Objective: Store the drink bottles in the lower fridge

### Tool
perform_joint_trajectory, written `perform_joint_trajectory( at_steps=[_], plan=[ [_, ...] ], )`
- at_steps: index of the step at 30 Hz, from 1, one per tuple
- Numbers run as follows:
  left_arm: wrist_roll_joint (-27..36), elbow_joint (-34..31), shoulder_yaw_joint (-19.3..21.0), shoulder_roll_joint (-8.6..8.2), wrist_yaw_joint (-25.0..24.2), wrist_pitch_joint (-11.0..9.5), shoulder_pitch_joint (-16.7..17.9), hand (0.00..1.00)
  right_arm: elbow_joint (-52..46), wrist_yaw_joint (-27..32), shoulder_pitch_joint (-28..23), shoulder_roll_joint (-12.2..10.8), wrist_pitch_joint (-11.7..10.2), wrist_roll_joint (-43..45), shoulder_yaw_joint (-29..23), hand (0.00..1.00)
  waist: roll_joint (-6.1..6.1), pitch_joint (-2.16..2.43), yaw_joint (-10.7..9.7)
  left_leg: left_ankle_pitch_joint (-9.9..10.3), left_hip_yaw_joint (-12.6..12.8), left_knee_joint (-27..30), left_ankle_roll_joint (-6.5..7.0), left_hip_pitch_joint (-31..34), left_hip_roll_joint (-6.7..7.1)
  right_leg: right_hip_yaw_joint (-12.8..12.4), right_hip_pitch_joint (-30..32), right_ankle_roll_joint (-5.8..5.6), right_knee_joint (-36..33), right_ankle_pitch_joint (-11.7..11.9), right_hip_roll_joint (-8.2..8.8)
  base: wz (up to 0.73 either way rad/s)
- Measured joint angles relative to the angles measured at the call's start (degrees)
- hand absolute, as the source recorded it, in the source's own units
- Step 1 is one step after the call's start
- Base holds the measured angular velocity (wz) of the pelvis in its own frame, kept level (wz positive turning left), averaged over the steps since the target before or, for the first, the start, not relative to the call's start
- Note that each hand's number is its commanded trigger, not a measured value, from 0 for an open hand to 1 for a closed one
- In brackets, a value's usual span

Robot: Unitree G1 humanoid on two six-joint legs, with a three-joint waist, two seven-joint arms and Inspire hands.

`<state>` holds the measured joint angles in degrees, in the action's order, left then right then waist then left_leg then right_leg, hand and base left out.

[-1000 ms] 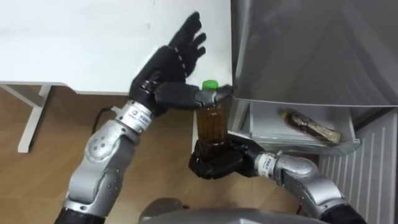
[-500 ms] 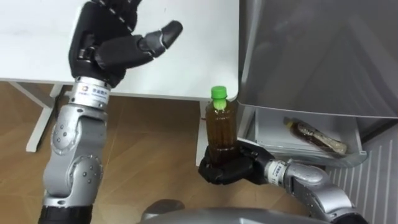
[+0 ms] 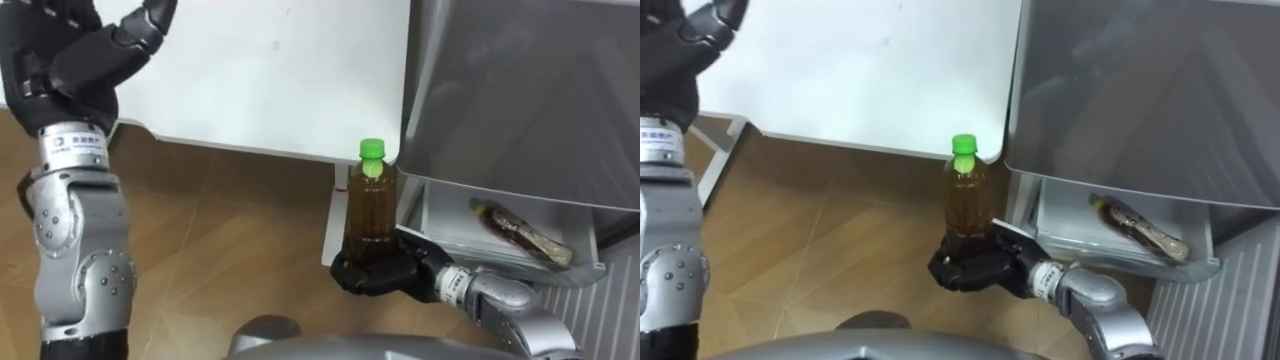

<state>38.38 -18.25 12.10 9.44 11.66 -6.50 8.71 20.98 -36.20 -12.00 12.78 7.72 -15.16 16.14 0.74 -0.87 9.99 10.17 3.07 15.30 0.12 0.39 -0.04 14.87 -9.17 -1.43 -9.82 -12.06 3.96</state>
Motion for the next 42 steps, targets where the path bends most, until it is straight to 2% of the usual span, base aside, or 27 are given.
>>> perform_joint_trajectory(
  at_steps=[5, 10, 16, 19, 23, 27, 32, 34, 39, 41, 42],
  plan=[
    [0.32, 2.08, 1.74, 0.01, 6.01, 0.03, 0.91, 0.00, -0.20, 0.25, -0.22, 0.51, 1.26, -0.02, 0.01, 1.00, 0.39, 0.25, 1.08, 0.00, 0.00, 0.01, 0.00, -0.34, 0.04, 0.00, -0.46, 0.00, -0.03, 0.00, 0.02, 0.00],
    [0.27, 9.47, 1.98, 0.00, 11.81, 0.18, 1.61, 0.00, -0.34, 1.21, -0.35, 0.59, 2.00, -0.03, 0.03, 1.00, 0.75, 0.38, 2.97, -0.07, -0.23, -0.95, -0.11, -2.15, 0.04, -0.02, -1.79, 0.00, 0.21, 0.00, -0.02, -0.02],
    [2.71, 15.22, 2.53, 0.00, 16.83, 0.17, 4.69, 0.00, -0.35, 3.76, -0.40, 0.47, 2.00, -2.12, 0.47, 1.00, -0.16, 0.90, 3.78, -0.18, -0.13, -0.63, -0.16, -2.11, 0.25, 0.16, -2.21, 0.04, 1.19, -0.03, 0.03, 0.01],
    [3.73, 19.16, 2.30, 0.01, 18.06, 0.12, 5.57, 0.00, -0.35, 5.79, -0.44, 0.36, 2.00, -2.97, 0.64, 1.00, -0.66, 0.60, 3.88, -0.17, -0.12, -0.68, -0.16, -2.10, 0.30, 0.04, -2.28, 0.03, 1.31, -0.04, 0.03, 0.02],
    [6.13, 26.89, 1.80, 0.02, 18.21, 0.14, 5.95, 0.00, -0.35, 6.12, -0.50, 0.04, 2.06, -2.89, 0.63, 1.00, -0.97, 0.49, 3.26, -0.13, -0.46, -0.60, -0.13, -1.82, 0.46, 0.31, -2.22, -0.01, 1.32, -0.06, 0.12, 0.03],
    [6.00, 36.78, -1.08, 0.03, 18.16, 0.19, 6.05, 0.00, -0.35, 6.12, -0.48, -0.47, 2.24, -2.90, 0.65, 1.00, -1.02, 0.47, 3.14, -0.13, -0.27, -0.91, -0.13, -1.98, 0.39, 0.02, -1.96, -0.01, 1.15, -0.06, 0.11, -0.02],
    [5.64, 41.53, -4.09, 0.08, 17.59, 0.32, 7.24, 0.00, -0.35, 6.19, -0.46, -0.63, 2.24, -2.73, 0.77, 1.00, -1.07, 0.41, 3.13, -0.12, -0.19, -0.90, -0.14, -1.85, 0.39, 0.01, -1.83, -0.01, 1.21, -0.06, 0.12, 0.00],
    [5.40, 46.07, -4.72, 0.26, 16.74, 0.41, 7.17, 0.00, -0.35, 6.50, -0.46, -0.62, 2.24, -2.76, 1.03, 1.00, -1.05, 0.40, 2.94, -0.12, -0.17, -0.85, -0.14, -1.76, 0.39, 0.02, -1.81, -0.01, 1.28, -0.07, 0.12, 0.00],
    [3.78, 52.06, -7.13, 0.35, 15.08, 1.41, 7.28, 0.00, -0.05, 6.68, -0.19, -0.08, 2.24, -2.79, 2.55, 1.00, -1.25, 0.26, 2.91, -0.10, -0.21, -0.86, -0.12, -1.54, 0.44, 0.02, -1.66, -0.06, 1.39, -0.10, 0.14, 0.00],
    [1.62, 57.54, -8.76, 0.47, 13.29, 1.41, 7.04, 0.00, 0.87, 6.73, 0.10, -0.27, 2.31, -2.82, 2.79, 1.00, -1.18, 0.27, 3.00, -0.10, -0.11, -0.92, -0.12, -1.51, 0.46, -0.30, -1.71, -0.06, 1.75, -0.09, 0.10, -0.04],
    [1.11, 60.98, -9.35, 0.45, 11.94, 2.03, 6.54, 0.00, 0.88, 6.69, 0.09, -0.23, 2.40, -2.88, 2.97, 1.00, -1.19, 0.28, 2.80, -0.09, -0.04, -0.96, -0.12, -1.41, 0.47, -0.42, -1.72, -0.05, 2.01, -0.07, 0.06, 0.00]
  ],
)
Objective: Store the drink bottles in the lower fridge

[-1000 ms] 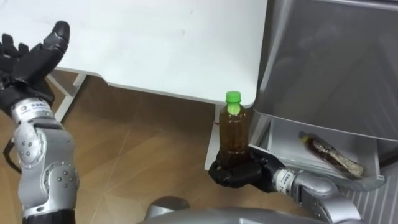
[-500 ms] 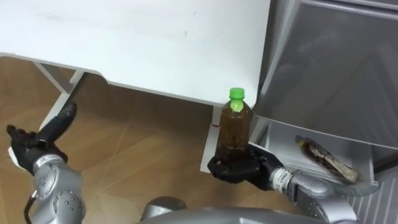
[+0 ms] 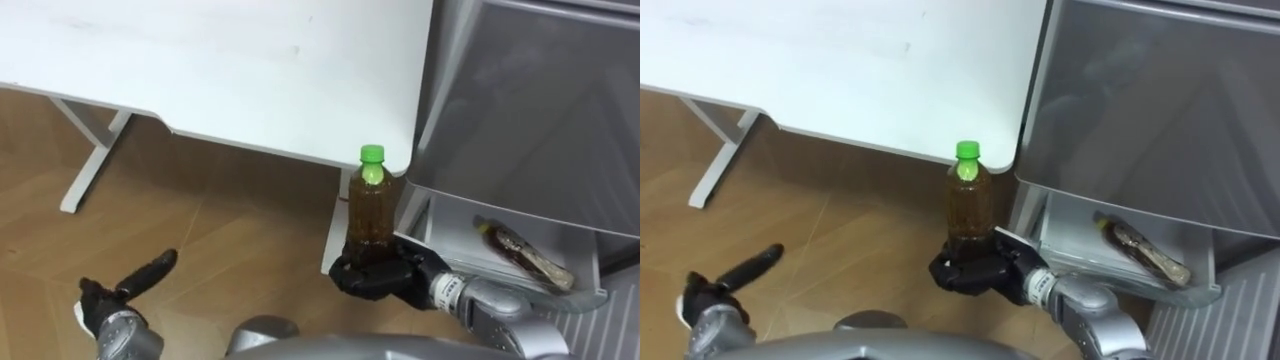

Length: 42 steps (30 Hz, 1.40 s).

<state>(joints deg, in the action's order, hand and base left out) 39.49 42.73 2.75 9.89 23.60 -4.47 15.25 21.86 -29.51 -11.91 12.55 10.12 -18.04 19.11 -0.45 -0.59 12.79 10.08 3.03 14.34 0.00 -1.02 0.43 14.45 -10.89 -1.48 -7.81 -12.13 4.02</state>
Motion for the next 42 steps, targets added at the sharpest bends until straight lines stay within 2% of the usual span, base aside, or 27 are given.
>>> perform_joint_trajectory(
  at_steps=[4, 8, 14, 21, 24, 30, 34, 42],
  plan=[
    [-3.00, 5.73, -1.97, 0.05, -4.47, 2.74, 1.56, 0.00, -0.01, 0.04, 0.07, -0.23, 0.00, -0.06, -0.04, 1.00, -0.20, -0.01, -0.25, 0.15, -0.19, 0.05, -0.01, 0.42, -0.01, 0.60, 0.11, 0.00, 0.01, 0.01, 0.00, 0.05],
    [-4.28, 9.51, -1.97, 0.18, -6.92, 3.29, 2.57, 0.00, -0.01, 0.04, 0.29, 0.63, 0.00, -2.49, 0.01, 1.00, -0.13, 0.04, -0.18, 0.20, -0.11, 0.12, -0.06, 1.39, -0.12, 0.49, 1.25, 0.02, -0.25, 0.02, -0.07, -0.01],
    [-12.00, 11.38, -3.90, 0.27, -8.71, 5.11, 3.05, 0.00, -0.01, 0.04, 0.59, 1.19, 0.01, -4.52, 0.47, 1.00, -0.18, -0.05, -0.18, 0.47, 0.04, 0.48, 0.04, 2.51, -0.30, 0.45, 2.35, 0.03, -1.03, 0.04, -0.08, 0.00],
    [-24.64, 12.70, -7.48, 0.33, -13.61, 7.11, 1.04, 0.00, 0.10, 0.01, 0.73, 1.09, 0.01, -4.26, 1.10, 1.00, -0.17, -0.11, -3.18, 0.67, 0.05, 1.39, 0.11, 3.48, -0.48, 0.62, 2.24, 0.12, -1.13, 0.25, -0.20, 0.00],
    [-27.84, 12.53, -8.58, 0.32, -15.46, 7.43, -0.13, 0.00, 0.15, 0.02, 0.73, 1.10, 0.02, -3.88, 1.30, 1.00, -0.14, -0.11, -4.19, 0.67, 0.06, 1.53, 0.12, 3.46, -0.51, 0.60, 2.29, 0.13, -1.29, 0.29, -0.21, 0.00],
    [-32.69, 12.51, -10.17, 0.67, -15.39, 7.48, -0.88, 0.00, 0.38, 0.12, 0.73, 1.02, 0.01, -3.82, 1.65, 1.00, 0.03, -0.10, -6.15, 0.67, 0.27, 1.53, 0.13, 3.51, -0.57, 0.46, 2.85, 0.12, -1.93, 0.29, -0.19, -0.04],
    [-35.27, 12.51, -10.94, 0.87, -15.44, 7.52, -1.19, 0.00, 0.49, 0.67, 0.73, 1.05, 0.01, -3.84, 1.64, 1.00, 0.09, -0.08, -6.53, 0.66, 0.43, 1.40, 0.12, 3.52, -0.61, -0.13, 3.05, 0.12, -1.91, 0.29, -0.27, -0.03],
    [-35.47, 12.52, -11.35, 0.86, -15.88, 8.18, -1.64, 0.00, 0.51, 1.92, 0.74, 0.99, 0.01, -4.15, 1.63, 1.00, 0.45, -0.13, -6.63, 0.65, 0.80, 1.20, 0.13, 3.24, -0.63, -0.46, 3.03, 0.13, -1.88, 0.29, -0.24, 0.00]
  ],
)
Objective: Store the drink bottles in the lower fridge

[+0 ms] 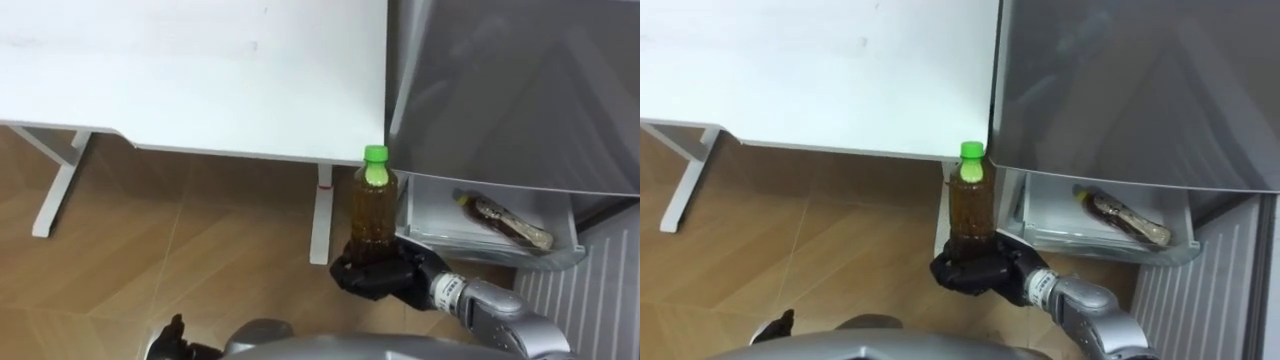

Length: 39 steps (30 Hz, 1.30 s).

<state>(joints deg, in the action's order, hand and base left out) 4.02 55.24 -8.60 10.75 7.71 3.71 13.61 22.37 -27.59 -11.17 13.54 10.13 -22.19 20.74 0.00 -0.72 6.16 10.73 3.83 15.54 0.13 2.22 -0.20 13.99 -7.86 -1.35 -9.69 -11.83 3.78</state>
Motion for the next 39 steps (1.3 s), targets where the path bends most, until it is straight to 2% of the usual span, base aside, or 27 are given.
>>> perform_joint_trajectory(
  at_steps=[5, 7, 11, 16, 23, 25, 32, 39],
  plan=[
    [-0.36, 0.00, -0.75, 0.02, -0.78, 0.07, -0.17, 0.00, 3.15, 0.51, 1.33, -0.27, -0.01, 0.00, -0.02, 1.00, 0.24, -0.06, -0.40, 0.00, 0.63, -0.21, 0.00, -0.38, -0.09, -0.92, 0.00, 0.01, -0.02, 0.01, -0.02, -0.06],
    [-0.83, 0.00, -0.82, 0.02, -1.46, 0.09, -0.21, 0.00, 4.69, 0.61, 1.95, -0.23, 0.00, 0.00, -0.01, 1.00, 0.54, -0.24, -0.90, 0.01, 0.91, -0.27, 0.02, -0.44, -0.10, -1.32, 0.15, -0.04, -0.09, 0.05, 0.01, -0.08],
    [-1.78, 0.00, -0.77, 0.07, -2.31, 0.18, -0.30, 0.00, 5.35, 0.80, 2.19, -0.18, 0.00, 0.00, -0.05, 1.00, 0.58, -0.23, -1.44, 0.00, 1.22, -0.29, 0.02, -0.44, -0.20, -1.62, 0.50, -0.01, -0.16, 0.09, 0.00, -0.05],
    [-2.48, 0.00, -0.57, 0.31, -3.64, 1.33, -0.50, 0.00, 5.18, 0.96, 2.25, 0.06, 0.00, 0.01, -0.66, 1.00, 0.55, -0.06, -1.48, 0.00, 2.17, -0.86, 0.03, -0.84, -0.34, -2.67, 0.63, -0.01, -0.17, 0.09, -0.01, -0.09],
    [-4.66, 0.18, 1.05, 0.13, -4.39, 1.46, -0.48, 0.00, 5.18, 1.57, 2.30, -0.23, -0.01, -0.02, -4.28, 1.00, 0.15, 0.29, -1.60, -0.02, 2.66, -1.43, 0.04, -1.83, -0.32, -3.19, 0.78, -0.03, -0.15, 0.10, 0.02, -0.04],
    [-5.75, 0.40, 1.71, -0.09, -4.12, 1.45, -0.58, 0.00, 5.15, 2.29, 2.34, -0.30, -0.04, -0.12, -5.86, 1.00, -0.12, 0.41, -1.51, -0.03, 2.83, -1.89, 0.02, -2.18, -0.33, -3.44, 0.63, -0.03, -0.13, 0.10, 0.01, -0.05],
    [-5.99, 0.35, 1.71, -0.24, -3.25, 1.40, -0.44, 0.00, 5.17, 6.29, 2.33, -0.65, -0.09, -3.84, -7.65, 1.00, -0.27, 0.26, -1.73, -0.03, 3.99, -2.26, 0.02, -3.01, -0.40, -4.42, 0.33, -0.05, -0.14, 0.11, 0.06, -0.08],
    [-5.91, 0.28, 1.74, -0.38, -2.02, 1.11, -0.27, 0.00, 5.57, 10.61, 1.92, -2.60, -0.25, -8.41, -7.68, 1.00, -0.46, 0.13, -3.51, -0.03, 4.01, -2.25, 0.02, -3.01, -0.39, -4.39, 0.56, -0.08, -0.13, 0.13, 0.08, 0.00]
  ],
)
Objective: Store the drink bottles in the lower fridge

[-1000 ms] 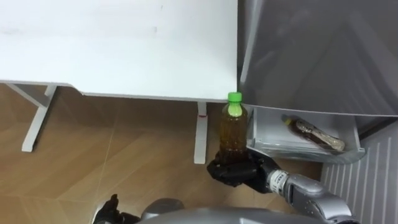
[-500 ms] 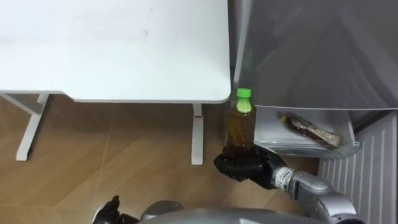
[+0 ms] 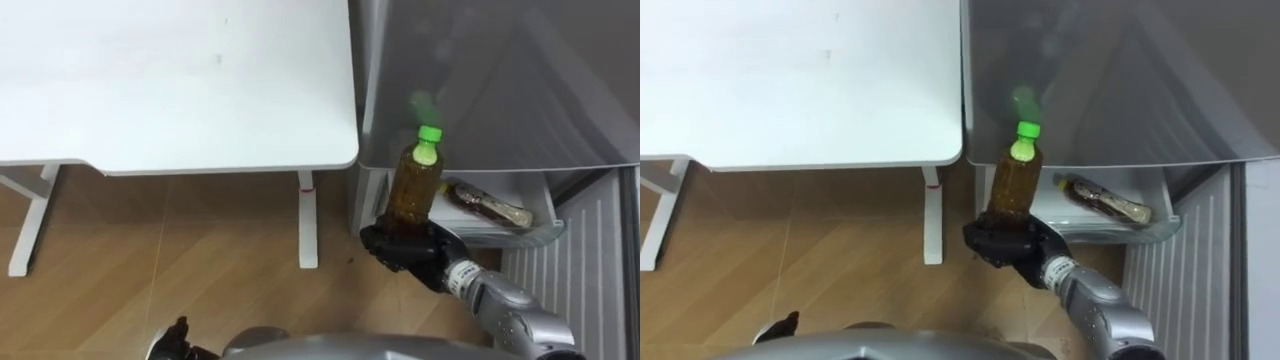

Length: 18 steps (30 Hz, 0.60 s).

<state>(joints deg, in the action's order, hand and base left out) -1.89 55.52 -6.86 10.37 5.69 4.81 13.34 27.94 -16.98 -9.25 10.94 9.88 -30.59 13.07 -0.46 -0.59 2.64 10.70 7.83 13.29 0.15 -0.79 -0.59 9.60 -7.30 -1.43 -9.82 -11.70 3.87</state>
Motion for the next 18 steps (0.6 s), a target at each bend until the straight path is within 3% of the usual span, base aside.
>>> perform_joint_trajectory(
  at_steps=[11, 18],
  plan=[
    [-0.47, -0.36, 0.62, -0.14, 0.30, -0.28, 0.47, 0.00, 0.17, 6.66, -0.64, 0.16, -0.23, -15.44, -0.83, 1.00, 0.11, 0.06, -0.95, 0.02, 0.14, 0.32, 0.00, 0.21, -0.19, -0.18, 0.34, -0.01, -0.02, 0.16, -0.19, 0.00],
    [-0.46, -0.35, 0.64, -0.26, 0.57, -1.16, 1.95, 0.00, 0.20, 10.92, -1.51, 0.24, -3.27, -25.41, -0.92, 1.00, 0.38, 0.24, -0.97, 0.01, 0.14, 0.19, -0.01, -0.02, -0.18, -0.11, 0.23, -0.01, 0.02, 0.15, -0.20, 0.00]
  ],
)
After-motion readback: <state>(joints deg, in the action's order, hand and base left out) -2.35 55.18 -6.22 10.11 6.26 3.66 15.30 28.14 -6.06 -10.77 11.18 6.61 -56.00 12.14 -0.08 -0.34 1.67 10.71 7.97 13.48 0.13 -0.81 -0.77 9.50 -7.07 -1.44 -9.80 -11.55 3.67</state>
